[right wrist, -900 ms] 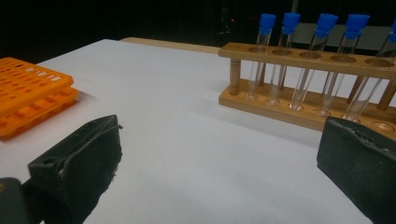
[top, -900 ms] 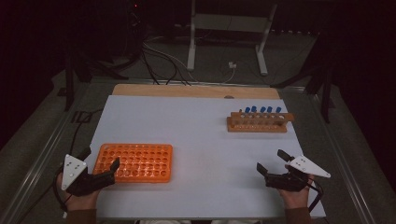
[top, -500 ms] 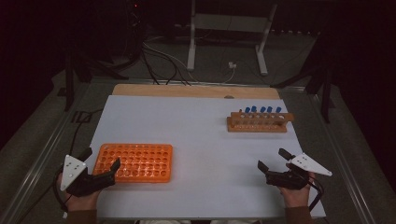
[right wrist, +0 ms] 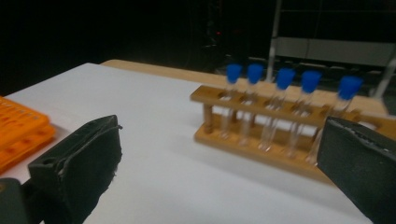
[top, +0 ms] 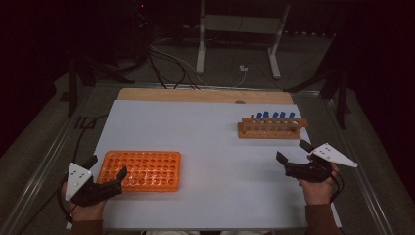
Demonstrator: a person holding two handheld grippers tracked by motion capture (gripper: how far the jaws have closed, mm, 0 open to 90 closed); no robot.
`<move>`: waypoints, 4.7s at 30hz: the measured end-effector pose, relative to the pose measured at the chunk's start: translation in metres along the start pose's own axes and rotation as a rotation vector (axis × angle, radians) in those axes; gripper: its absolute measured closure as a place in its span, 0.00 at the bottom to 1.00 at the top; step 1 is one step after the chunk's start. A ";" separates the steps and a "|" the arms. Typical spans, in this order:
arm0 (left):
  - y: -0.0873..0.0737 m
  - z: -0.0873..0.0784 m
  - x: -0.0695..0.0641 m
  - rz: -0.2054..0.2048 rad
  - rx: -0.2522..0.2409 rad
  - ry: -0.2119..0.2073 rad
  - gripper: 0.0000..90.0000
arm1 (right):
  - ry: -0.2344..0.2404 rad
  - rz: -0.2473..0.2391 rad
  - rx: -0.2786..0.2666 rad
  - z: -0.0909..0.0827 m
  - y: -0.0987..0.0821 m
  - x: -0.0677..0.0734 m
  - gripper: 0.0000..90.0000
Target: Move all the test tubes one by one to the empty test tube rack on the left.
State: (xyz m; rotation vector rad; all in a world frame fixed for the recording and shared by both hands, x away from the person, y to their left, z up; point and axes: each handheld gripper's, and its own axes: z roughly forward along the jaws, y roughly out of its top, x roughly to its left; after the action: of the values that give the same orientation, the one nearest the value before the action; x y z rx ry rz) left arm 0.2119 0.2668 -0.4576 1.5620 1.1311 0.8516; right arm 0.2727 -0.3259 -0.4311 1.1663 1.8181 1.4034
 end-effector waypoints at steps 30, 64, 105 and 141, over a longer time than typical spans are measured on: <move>-0.002 0.003 0.000 -0.011 0.005 -0.003 0.00 | -0.143 0.062 0.086 0.065 0.046 -0.069 0.05; -0.002 0.004 0.000 -0.011 0.008 -0.012 0.00 | -0.267 0.125 0.229 0.121 0.015 -0.102 0.85; -0.003 0.007 -0.002 -0.006 0.029 -0.019 0.00 | -0.228 0.022 0.151 0.083 0.073 -0.076 0.85; 0.078 0.111 -0.105 0.104 0.049 -0.389 0.00 | 0.106 -0.035 0.165 0.090 0.085 0.011 0.85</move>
State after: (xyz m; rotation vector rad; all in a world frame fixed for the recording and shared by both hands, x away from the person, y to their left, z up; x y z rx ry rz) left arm 0.2998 0.1269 -0.4107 1.7470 0.8003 0.5555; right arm 0.3677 -0.2675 -0.3760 1.1544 2.0510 1.3389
